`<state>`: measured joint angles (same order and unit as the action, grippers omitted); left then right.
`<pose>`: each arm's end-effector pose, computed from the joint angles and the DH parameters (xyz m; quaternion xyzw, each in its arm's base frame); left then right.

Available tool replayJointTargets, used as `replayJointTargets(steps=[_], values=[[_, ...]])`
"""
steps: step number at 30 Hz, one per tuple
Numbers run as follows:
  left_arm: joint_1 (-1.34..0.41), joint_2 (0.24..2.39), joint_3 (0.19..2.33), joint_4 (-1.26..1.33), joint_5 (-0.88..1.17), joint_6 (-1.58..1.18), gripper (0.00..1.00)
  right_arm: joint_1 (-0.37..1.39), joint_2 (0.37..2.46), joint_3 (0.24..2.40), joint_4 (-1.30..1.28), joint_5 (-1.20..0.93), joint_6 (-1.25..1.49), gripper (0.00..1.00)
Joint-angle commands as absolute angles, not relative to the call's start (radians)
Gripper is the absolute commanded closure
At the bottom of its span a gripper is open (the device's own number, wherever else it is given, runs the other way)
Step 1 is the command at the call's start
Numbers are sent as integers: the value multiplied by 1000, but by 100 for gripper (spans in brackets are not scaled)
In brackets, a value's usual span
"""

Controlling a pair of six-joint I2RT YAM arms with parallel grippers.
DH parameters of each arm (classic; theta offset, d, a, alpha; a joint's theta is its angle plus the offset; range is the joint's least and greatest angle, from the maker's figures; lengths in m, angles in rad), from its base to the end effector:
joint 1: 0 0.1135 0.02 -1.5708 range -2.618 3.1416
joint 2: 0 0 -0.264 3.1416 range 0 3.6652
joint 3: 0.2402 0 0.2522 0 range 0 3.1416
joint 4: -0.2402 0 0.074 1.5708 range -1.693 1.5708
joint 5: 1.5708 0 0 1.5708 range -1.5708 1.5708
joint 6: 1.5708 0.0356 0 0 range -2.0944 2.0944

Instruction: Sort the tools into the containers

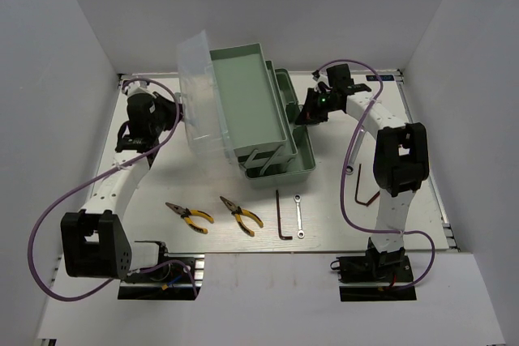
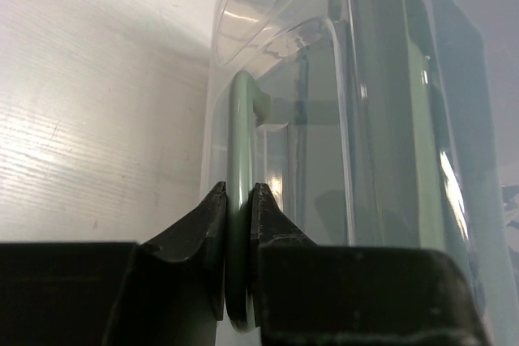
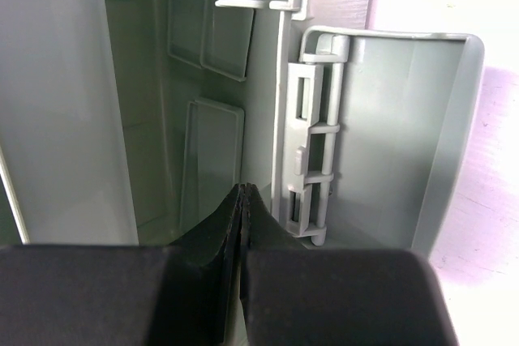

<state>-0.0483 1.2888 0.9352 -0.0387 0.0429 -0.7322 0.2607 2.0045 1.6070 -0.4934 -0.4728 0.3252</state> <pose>0.2979 -0.0159 0.2966 -0.2675 0.7870 -0.2279 0.5071 0.4272 0.1307 0.2314 -0.0485 0.9186 0.3050 0.2466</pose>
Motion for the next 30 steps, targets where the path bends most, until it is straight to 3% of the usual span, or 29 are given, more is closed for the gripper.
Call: replayJointTargets(steps=[1, 4, 6, 9, 11, 12, 15, 24, 30], values=[[-29, 1292, 881, -327, -156, -649, 98, 244, 2014, 1562, -594, -385, 282, 100], [-20, 1292, 881, -347, -166, -663, 91, 244, 2011, 1560, -594, -388, 284, 100], [-11, 1292, 890, -368, -166, -672, 76, 244, 2010, 1557, -594, -390, 284, 100], [-2, 1292, 900, -379, -157, -672, 73, 241, 2009, 1552, -591, -393, 281, 100], [-2, 1281, 911, -390, -156, -681, 57, 239, 2005, 1551, -592, -393, 281, 100], [-2, 1270, 911, -406, -167, -681, 43, 241, 2006, 1549, -591, -391, 282, 100], [8, 1261, 948, -448, -190, -690, 26, 242, 2006, 1546, -589, -393, 281, 100], [17, 1189, 1018, -544, -224, -681, 19, 241, 2006, 1543, -587, -396, 281, 100], [17, 1164, 1173, -855, -389, -810, 16, 239, 1999, 1540, -587, -396, 284, 100]])
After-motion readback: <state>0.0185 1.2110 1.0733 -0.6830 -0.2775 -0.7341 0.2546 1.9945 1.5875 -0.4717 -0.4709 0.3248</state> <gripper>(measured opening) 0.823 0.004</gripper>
